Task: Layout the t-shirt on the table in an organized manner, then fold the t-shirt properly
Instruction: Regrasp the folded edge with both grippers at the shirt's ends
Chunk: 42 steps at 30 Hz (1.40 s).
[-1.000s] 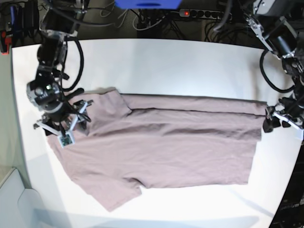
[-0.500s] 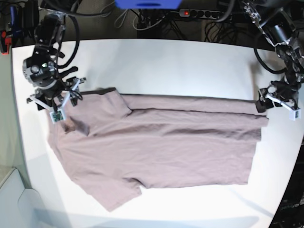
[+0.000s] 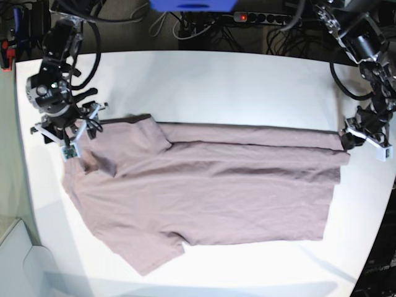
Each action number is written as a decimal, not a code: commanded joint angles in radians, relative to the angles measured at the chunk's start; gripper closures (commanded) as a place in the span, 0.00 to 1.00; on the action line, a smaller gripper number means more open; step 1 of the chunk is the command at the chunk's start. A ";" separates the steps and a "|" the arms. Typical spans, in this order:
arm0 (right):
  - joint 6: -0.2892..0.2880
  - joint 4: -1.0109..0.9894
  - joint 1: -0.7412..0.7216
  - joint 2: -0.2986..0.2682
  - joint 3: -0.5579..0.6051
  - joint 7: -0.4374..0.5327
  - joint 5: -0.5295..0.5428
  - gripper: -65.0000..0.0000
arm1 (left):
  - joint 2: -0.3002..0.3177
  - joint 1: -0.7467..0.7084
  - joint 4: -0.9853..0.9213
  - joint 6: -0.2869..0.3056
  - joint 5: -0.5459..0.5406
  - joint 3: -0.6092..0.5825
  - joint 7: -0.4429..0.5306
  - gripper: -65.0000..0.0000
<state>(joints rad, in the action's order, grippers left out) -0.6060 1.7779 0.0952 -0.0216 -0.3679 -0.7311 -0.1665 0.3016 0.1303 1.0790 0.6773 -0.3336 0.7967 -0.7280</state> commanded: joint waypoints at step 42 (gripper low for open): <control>-0.001 -0.243 -0.105 -0.084 -0.110 0.023 0.009 0.55 | 0.021 0.009 -0.050 0.003 -0.020 0.005 0.023 1.00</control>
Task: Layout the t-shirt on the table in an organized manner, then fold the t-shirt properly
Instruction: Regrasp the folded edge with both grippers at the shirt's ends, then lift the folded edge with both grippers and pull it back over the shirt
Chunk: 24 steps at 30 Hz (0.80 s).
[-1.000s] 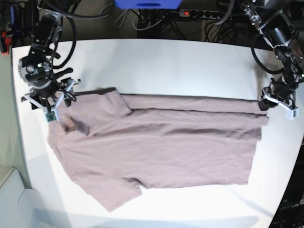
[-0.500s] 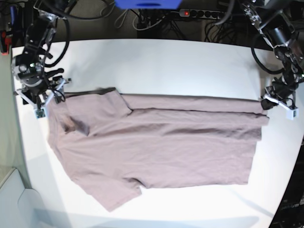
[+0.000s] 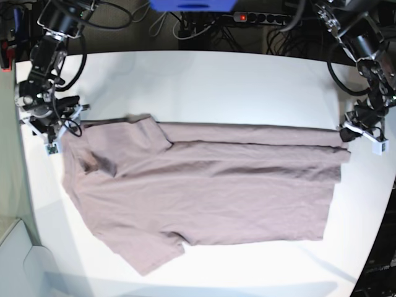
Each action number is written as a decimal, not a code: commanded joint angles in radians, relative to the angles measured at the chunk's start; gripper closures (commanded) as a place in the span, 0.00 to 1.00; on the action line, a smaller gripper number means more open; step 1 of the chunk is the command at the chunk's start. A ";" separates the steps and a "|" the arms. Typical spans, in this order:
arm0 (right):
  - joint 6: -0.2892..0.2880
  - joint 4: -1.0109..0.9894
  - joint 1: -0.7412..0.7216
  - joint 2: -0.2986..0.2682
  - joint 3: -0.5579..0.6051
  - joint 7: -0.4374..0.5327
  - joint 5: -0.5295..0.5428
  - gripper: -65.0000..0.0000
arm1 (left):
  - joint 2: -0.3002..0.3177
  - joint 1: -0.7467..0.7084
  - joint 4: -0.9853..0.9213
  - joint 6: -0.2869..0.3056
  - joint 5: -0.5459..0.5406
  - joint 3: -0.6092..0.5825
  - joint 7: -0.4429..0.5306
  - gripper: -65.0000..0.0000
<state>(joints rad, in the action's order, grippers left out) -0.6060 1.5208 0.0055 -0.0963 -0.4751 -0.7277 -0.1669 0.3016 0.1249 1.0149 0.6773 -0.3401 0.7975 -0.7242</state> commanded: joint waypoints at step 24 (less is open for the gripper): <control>-0.092 0.350 0.070 -0.024 -0.003 -0.054 0.005 1.00 | 0.020 -0.078 0.356 0.005 -0.023 0.084 -0.196 1.00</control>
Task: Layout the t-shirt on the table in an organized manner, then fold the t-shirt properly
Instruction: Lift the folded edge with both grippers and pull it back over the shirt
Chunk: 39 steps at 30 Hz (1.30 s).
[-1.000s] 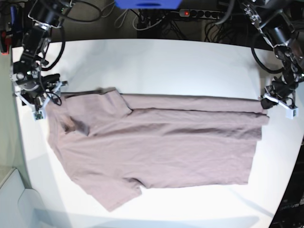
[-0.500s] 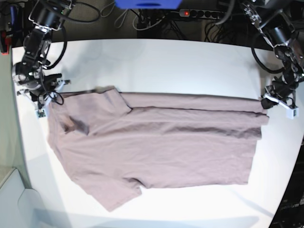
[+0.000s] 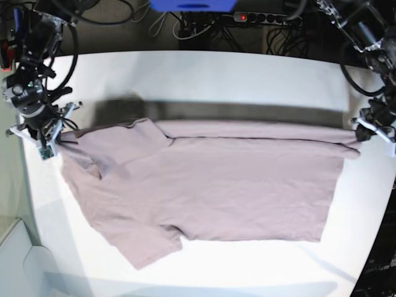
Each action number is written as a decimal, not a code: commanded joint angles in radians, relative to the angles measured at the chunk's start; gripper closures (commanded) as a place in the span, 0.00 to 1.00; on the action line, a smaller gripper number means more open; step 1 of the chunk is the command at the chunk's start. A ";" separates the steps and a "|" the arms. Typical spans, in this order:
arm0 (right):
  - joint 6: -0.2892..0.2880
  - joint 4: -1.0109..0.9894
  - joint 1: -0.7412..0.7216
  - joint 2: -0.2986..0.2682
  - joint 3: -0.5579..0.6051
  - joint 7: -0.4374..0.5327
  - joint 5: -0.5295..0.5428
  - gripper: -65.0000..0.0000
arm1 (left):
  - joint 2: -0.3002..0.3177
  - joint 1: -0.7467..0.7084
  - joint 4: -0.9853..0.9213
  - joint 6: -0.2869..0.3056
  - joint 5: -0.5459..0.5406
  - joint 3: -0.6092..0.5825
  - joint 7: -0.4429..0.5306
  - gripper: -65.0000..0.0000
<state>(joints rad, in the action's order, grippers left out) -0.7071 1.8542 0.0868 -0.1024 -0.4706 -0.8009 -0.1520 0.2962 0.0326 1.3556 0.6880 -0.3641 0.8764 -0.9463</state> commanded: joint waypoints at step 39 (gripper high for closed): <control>0.009 0.143 0.267 -0.075 0.088 -0.105 -0.008 1.00 | 0.001 -0.136 0.199 -0.006 0.006 0.033 -0.141 1.00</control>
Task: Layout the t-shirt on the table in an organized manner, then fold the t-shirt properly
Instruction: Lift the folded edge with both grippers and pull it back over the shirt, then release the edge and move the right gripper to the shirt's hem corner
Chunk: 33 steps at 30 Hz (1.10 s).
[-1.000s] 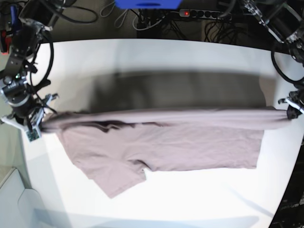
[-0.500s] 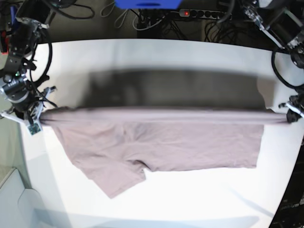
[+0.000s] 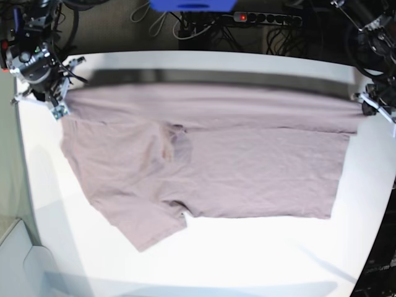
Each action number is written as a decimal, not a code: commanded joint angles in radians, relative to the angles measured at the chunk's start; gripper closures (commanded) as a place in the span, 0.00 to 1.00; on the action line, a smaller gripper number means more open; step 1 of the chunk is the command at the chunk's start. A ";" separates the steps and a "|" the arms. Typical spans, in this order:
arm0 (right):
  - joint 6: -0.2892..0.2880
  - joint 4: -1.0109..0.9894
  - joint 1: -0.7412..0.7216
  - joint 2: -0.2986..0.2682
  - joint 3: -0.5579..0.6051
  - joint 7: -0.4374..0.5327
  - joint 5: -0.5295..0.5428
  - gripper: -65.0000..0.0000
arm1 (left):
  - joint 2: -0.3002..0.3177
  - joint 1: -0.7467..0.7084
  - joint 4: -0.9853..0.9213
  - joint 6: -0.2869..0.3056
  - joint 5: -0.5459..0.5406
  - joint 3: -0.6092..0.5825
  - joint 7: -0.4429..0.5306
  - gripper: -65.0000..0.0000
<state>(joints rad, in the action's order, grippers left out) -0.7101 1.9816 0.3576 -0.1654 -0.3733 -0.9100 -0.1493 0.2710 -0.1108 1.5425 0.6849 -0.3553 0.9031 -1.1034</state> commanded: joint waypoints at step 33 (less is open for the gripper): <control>0.012 -0.012 0.070 0.040 -0.186 0.059 -0.013 0.45 | -0.019 -0.128 0.049 -0.001 -0.008 0.012 0.018 0.36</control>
<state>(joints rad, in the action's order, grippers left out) -0.7094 1.9533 0.4274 -0.1162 -0.5575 -0.8642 -0.1688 0.2325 -0.2432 1.5665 0.6846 -0.3504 0.9081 -1.1011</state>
